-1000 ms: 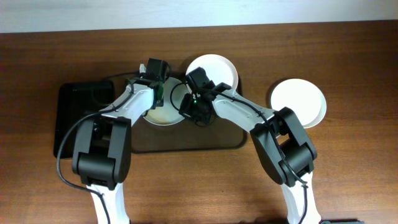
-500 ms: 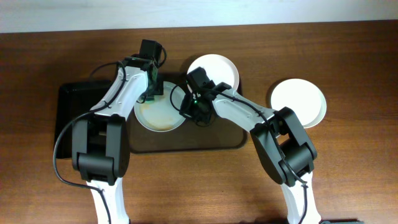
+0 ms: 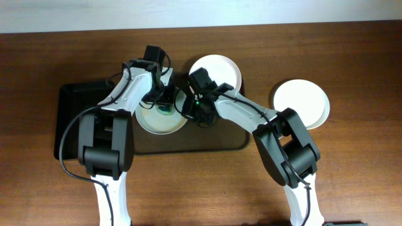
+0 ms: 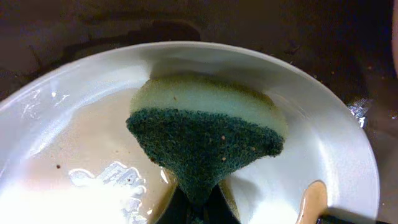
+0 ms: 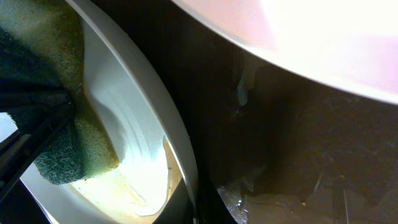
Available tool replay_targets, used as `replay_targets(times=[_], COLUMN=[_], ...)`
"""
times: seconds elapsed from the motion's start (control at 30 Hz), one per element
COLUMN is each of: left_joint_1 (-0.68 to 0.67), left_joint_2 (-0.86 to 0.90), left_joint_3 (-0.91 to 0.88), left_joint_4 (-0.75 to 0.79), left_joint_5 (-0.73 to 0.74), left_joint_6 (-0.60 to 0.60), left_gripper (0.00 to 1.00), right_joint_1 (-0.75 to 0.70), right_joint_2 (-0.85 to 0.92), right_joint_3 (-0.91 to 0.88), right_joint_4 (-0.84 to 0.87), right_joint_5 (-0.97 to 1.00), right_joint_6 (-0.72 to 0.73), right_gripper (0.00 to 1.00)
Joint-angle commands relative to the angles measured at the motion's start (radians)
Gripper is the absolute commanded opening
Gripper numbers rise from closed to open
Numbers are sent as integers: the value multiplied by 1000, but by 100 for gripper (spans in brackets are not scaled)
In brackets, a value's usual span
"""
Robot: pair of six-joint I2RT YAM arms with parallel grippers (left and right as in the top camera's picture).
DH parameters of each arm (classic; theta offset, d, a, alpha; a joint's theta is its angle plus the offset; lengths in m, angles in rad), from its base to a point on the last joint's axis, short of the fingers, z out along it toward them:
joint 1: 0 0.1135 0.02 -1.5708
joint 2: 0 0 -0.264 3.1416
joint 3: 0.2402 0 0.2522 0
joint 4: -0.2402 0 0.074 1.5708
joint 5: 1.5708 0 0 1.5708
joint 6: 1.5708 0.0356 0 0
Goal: Clean dirty plates on tray and stack at the side
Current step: 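Scrub the pale blue-green plate with the sponge in the left gripper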
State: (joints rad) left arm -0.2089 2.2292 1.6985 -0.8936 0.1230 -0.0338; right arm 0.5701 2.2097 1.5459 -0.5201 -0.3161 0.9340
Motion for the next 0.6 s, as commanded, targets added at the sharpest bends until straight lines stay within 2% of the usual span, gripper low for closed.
replay_targets(times=[0.0, 0.13, 0.27, 0.4, 0.5, 0.57], left_joint_1=[32, 67, 76, 79, 82, 82], left_joint_2=[71, 93, 170, 168, 168, 168], left_joint_3=[-16, -17, -17, 0, 114, 252], left_joint_4=[-10, -3, -8, -63, -216, -345], left_joint_5=[-142, -312, -412, -400, -333, -288], left_joint_6=[-53, -90, -101, -192, -190, -188], left_gripper=[1, 1, 1, 1, 1, 1], right_joint_1=[-3, -3, -3, -3, -3, -3], right_joint_2=[69, 69, 69, 69, 69, 69], right_joint_3=[-52, -52, -52, -52, -52, -52], right_joint_4=[-34, -34, -34, -34, -34, -34], right_joint_5=[61, 61, 61, 61, 61, 61], right_joint_6=[-13, -13, -13, -13, -13, -13], right_gripper=[4, 4, 4, 4, 4, 4])
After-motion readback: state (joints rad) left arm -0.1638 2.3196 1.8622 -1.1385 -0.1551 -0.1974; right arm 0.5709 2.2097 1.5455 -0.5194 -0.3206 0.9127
